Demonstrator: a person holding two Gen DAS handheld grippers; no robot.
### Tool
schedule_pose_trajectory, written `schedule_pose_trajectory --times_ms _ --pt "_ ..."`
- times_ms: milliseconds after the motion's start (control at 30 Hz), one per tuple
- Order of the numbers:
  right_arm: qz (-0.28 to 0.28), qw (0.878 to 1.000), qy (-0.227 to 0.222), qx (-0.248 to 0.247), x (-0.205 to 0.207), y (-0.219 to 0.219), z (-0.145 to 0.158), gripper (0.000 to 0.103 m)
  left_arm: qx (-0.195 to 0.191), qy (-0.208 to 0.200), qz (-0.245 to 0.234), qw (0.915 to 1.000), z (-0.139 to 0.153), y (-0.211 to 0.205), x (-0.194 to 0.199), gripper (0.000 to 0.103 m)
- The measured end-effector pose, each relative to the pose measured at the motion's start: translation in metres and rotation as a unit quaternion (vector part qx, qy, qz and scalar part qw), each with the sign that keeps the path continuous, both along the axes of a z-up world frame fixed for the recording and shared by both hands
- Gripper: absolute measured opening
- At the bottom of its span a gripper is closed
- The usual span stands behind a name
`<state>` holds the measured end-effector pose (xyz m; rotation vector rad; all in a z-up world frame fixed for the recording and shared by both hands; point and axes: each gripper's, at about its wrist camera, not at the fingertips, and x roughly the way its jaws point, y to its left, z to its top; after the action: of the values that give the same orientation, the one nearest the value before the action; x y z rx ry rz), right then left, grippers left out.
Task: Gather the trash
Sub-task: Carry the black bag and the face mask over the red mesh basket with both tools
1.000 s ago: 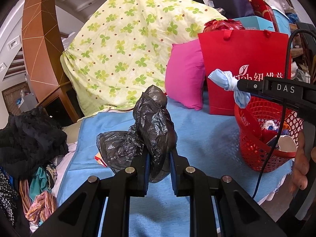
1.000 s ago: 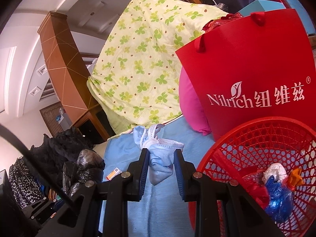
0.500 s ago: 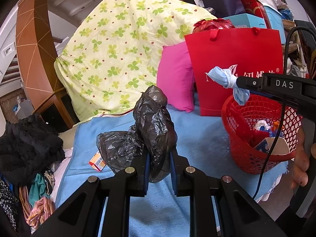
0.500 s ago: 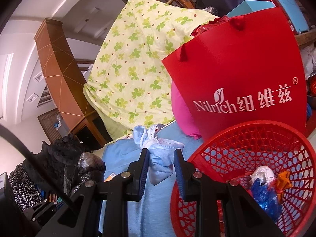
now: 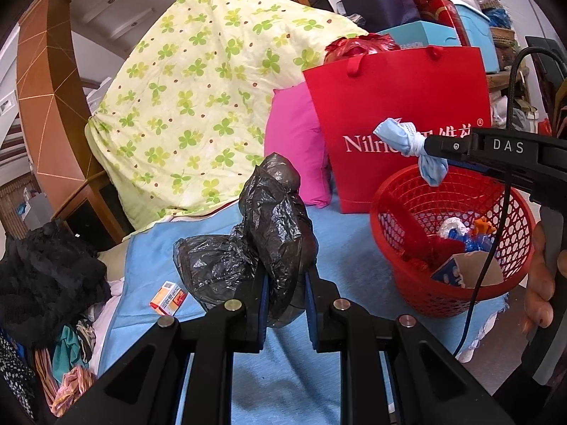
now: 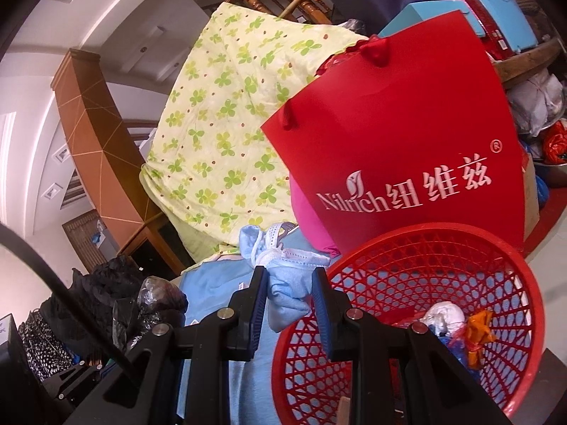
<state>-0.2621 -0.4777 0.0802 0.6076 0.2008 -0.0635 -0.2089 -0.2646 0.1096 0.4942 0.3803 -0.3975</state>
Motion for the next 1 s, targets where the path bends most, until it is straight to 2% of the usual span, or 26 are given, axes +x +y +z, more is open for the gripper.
schedule_pose_trajectory --times_ms 1000 --pt "-0.056 0.998 -0.011 0.040 -0.045 -0.067 -0.017 0.028 0.032 -0.004 -0.066 0.9973 -0.005 -0.059 -0.028 0.019"
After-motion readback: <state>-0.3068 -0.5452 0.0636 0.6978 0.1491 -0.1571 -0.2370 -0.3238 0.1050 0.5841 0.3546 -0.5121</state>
